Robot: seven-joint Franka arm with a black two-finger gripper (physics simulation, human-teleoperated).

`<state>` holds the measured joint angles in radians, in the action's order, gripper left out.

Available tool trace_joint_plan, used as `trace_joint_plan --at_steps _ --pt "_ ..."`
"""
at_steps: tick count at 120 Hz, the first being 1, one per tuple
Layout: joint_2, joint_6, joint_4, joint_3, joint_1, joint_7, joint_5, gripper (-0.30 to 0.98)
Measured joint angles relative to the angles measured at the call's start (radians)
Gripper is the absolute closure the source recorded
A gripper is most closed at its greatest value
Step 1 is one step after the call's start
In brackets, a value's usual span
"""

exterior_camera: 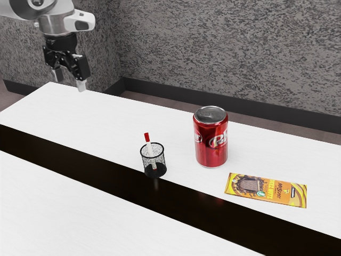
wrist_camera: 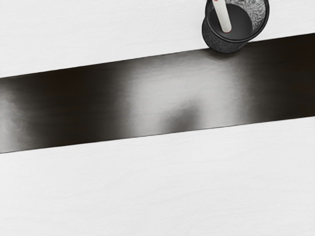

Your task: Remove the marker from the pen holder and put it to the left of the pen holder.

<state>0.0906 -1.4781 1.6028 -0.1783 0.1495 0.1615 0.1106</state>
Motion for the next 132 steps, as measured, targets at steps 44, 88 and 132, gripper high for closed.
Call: trace_joint_plan --at_steps 44,88,132 --pt "-0.153 -0.132 0.001 0.005 0.032 -0.018 0.001 0.00" --pt "-0.417 -0.438 0.001 0.011 0.027 -0.043 -0.060 0.00" --pt "-0.525 -0.644 0.009 0.011 0.021 -0.084 -0.135 0.00"
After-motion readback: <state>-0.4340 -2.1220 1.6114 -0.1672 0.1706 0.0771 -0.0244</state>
